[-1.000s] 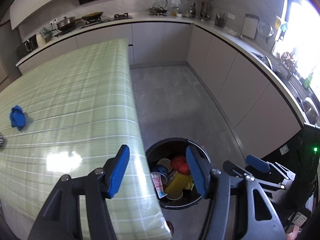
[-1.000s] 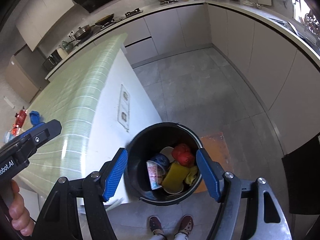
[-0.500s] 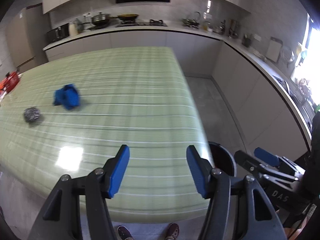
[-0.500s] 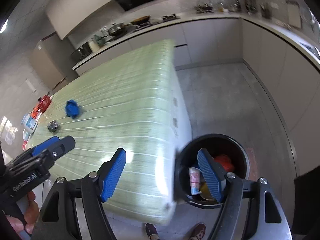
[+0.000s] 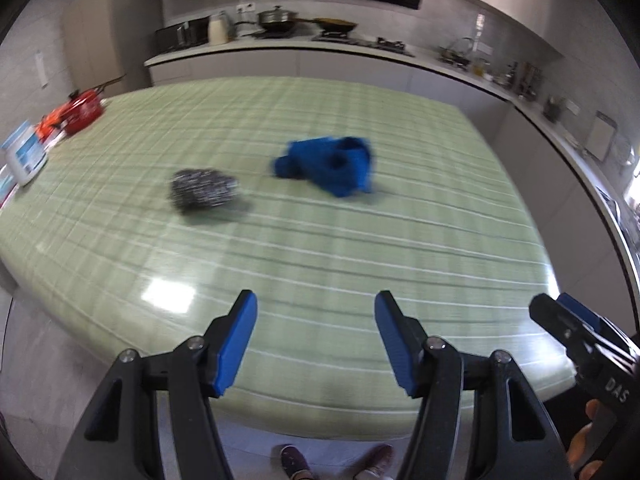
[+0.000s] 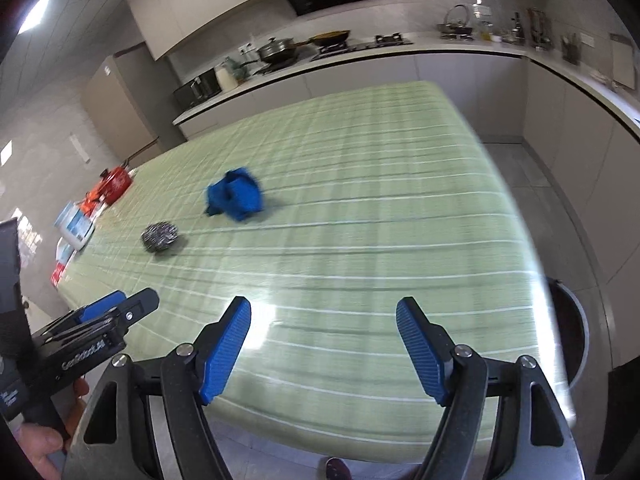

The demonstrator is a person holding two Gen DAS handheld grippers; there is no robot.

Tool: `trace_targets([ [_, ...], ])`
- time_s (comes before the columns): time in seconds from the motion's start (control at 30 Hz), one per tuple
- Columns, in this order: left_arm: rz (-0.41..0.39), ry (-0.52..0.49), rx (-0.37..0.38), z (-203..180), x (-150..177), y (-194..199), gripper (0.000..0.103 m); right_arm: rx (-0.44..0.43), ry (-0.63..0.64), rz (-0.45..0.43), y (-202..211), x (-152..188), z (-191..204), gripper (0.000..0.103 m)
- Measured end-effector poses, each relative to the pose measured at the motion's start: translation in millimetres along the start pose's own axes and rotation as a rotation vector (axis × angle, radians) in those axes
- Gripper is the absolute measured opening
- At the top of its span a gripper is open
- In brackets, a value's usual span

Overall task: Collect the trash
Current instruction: 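Move both open tools back over the steel wool and blue rag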

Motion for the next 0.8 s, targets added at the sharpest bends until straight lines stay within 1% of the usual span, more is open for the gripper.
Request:
trace_targets([
  [0.13, 0.007, 0.024, -0.015, 30.3, -6.1, -10.3, 0.063, -0.012, 0.045, 0.018, -17.2, -5.6, 31.3, 0.077],
  [0.27, 0.007, 0.061, -0.028, 50.1, -17.1, -21.4, 0.063, -0.034, 0.1, 0.017, -35.5, -19.2, 54.8, 0.077],
  [0.37, 0.011, 0.058, -0.046, 60.0, -25.3, -25.9, 0.063, -0.058, 0.114, 0.009, -49.2, -29.2, 67.5, 0.077],
  [0.47, 0.002, 0.049, -0.072, 67.8, -33.5, -29.1, 0.063, -0.086, 0.116, 0.022, -62.8, -37.6, 79.6, 0.077],
  [0.57, 0.01, 0.067, -0.068, 77.9, -37.7, -34.5, 0.063, -0.092, 0.136, 0.038, -75.6, -43.8, 91.5, 0.077],
  [0.73, 0.052, 0.046, -0.07, 92.1, -42.7, -53.7, 0.063, -0.087, 0.124, 0.044, -92.2, -54.3, 105.3, 0.077],
  [0.8, 0.066, 0.031, -0.054, 97.2, -46.4, -61.9, 0.063, -0.076, 0.112, 0.046, -99.1, -56.5, 109.6, 0.077],
])
Point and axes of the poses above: each gripper's, at about its wrist camera, not at the fingertips, and y roughly against the way its jaws point, z to its left, x to its underside, the point moved 3 cm from there along -y, roughly the way its jaws point, and after that the axes turned 2 degrees about x, right-handed, at the moved point
